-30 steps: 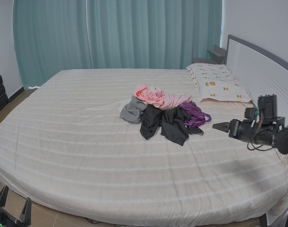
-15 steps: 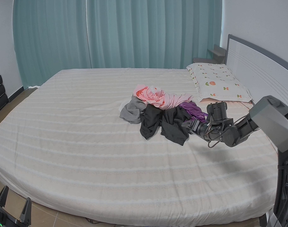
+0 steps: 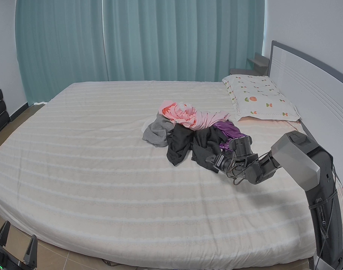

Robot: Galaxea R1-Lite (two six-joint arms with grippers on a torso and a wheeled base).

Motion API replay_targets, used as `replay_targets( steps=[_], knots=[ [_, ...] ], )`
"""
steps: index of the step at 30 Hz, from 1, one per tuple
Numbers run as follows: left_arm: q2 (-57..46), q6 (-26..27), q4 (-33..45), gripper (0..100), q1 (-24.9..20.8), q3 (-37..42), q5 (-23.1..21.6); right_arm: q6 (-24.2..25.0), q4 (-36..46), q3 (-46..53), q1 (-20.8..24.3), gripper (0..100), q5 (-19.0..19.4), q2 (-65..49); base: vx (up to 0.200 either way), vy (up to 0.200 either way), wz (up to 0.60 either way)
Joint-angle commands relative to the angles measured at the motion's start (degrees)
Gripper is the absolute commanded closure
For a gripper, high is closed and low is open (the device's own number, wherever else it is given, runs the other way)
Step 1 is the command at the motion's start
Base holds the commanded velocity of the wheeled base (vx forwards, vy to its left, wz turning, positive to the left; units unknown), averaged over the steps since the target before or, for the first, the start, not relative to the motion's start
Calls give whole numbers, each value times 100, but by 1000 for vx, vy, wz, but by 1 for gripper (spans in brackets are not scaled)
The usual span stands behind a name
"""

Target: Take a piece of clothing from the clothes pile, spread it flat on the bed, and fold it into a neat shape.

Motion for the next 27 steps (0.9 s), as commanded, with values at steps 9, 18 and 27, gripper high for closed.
replay_targets(
  steps=[9, 18, 27],
  knots=[
    [-84, -1, -1, 0, 0, 101, 3, 18, -6, -926, 91, 0, -327, 709, 0, 0, 0],
    [-84, -1, -1, 0, 0, 101, 3, 18, 12, -1541, 100, 0, -512, 1096, 0, 0, 0],
    [-84, -1, -1, 0, 0, 101, 3, 18, 267, -1946, 100, 100, -626, 1263, 0, 0, 0]
  ],
)
